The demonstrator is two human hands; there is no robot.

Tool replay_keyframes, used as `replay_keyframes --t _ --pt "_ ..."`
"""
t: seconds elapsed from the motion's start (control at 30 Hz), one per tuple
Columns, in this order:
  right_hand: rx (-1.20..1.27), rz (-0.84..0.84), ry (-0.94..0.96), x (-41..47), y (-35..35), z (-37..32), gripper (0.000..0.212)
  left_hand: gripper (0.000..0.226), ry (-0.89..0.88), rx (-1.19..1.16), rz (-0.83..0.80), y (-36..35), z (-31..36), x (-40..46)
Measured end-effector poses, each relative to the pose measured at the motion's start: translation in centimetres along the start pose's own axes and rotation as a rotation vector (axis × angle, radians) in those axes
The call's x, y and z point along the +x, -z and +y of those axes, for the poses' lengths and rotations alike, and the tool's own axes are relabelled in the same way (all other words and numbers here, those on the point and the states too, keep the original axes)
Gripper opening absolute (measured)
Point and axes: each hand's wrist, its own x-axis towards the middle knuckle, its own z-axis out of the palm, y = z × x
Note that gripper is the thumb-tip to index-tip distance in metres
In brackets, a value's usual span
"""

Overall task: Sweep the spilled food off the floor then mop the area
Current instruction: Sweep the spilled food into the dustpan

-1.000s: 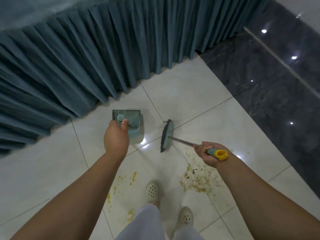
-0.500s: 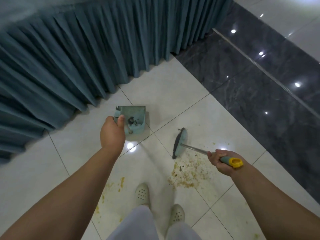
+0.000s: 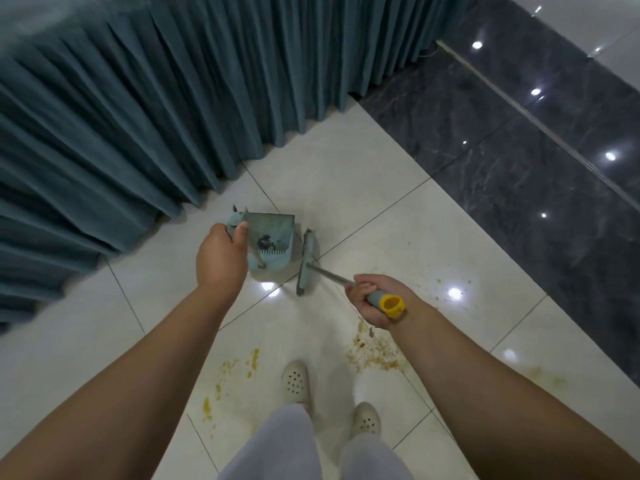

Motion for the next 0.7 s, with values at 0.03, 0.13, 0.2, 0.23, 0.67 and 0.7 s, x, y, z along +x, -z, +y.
replay_keyframes --t 0.03,0.13,0.2,0.23,0.67,0.7 --pt "0.001 -0.005 -0.001 0.9 -1.0 0.4 0.012 0.045 0.001 0.004 -0.011 0.5 -0.2 0.4" --pt "0.029 -0.009 0.005 3.1 -3.2 0.6 0.021 0.045 0.016 -0.010 -0.045 1.7 -0.7 1.9" --pt "0.075 -0.008 0.015 3.9 -3.9 0.1 0.026 0.044 0.014 -0.003 -0.058 2.2 -0.9 2.9" --pt "0.118 -0.001 0.029 4.0 -4.0 -0.4 0.030 0.043 0.012 0.006 -0.065 2.4 -1.0 3.3" --pt "0.631 0.175 0.322 -2.5 3.3 -6.9 0.043 0.043 -0.085 0.111 -0.158 -1.0 3.0 7.8" --pt "0.636 0.186 0.343 -3.0 3.8 -7.0 0.044 0.044 -0.108 0.122 -0.158 -1.4 3.7 7.8"
